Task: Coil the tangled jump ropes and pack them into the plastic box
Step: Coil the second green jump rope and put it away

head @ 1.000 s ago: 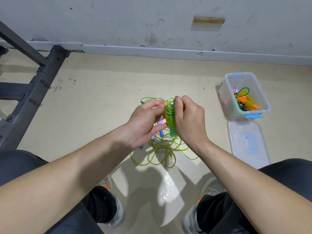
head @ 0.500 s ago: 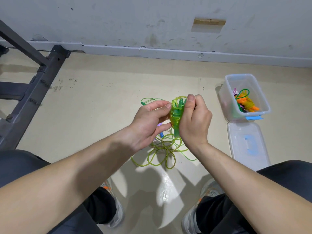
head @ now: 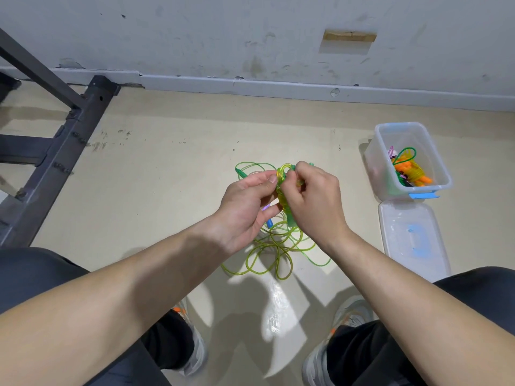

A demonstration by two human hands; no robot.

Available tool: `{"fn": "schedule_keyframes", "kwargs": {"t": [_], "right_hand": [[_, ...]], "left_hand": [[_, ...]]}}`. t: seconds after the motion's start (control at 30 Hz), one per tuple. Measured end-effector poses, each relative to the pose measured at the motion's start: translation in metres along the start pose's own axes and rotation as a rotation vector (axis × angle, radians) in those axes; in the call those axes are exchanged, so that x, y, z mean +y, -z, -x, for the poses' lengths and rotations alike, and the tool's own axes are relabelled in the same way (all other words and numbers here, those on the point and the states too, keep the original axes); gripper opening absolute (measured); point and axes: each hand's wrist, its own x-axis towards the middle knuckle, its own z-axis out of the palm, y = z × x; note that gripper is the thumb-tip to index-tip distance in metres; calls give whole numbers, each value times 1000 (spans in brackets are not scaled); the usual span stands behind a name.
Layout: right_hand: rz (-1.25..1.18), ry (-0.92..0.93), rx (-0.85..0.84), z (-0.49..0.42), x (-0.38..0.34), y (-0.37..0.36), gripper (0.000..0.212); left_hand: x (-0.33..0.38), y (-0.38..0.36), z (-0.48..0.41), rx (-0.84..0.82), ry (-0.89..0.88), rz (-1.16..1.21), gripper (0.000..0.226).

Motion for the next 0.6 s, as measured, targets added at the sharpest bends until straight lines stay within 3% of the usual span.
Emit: {"fn": "schedule_keyframes", "kwargs": {"t": [0.23, 0.6], "right_hand": [[39, 4, -337, -10, 7, 9, 39], [23, -36, -518, -15, 17, 22, 36]], "left_hand": [[-6, 8, -3, 42, 4, -35, 12], [-15, 13, -8, -38, 44, -99, 19]]}}
